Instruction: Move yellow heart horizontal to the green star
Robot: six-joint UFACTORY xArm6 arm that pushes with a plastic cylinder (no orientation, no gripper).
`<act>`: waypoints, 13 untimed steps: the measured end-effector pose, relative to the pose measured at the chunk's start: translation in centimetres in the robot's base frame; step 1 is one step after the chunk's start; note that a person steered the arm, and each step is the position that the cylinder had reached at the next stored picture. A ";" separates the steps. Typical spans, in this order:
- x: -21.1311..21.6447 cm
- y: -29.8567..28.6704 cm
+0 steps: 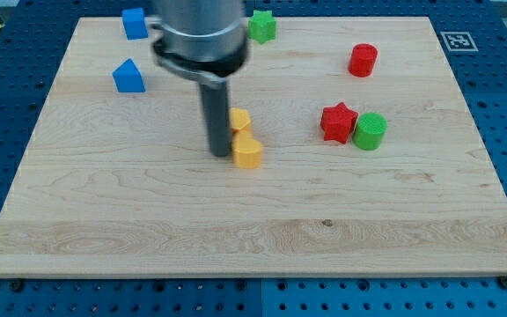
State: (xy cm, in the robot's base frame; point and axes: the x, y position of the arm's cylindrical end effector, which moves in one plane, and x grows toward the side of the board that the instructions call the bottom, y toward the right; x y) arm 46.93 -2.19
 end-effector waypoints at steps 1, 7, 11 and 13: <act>0.4 3.9; 4.8 14.9; 3.1 7.6; 0.7 5.8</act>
State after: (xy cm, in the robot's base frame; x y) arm 47.63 3.56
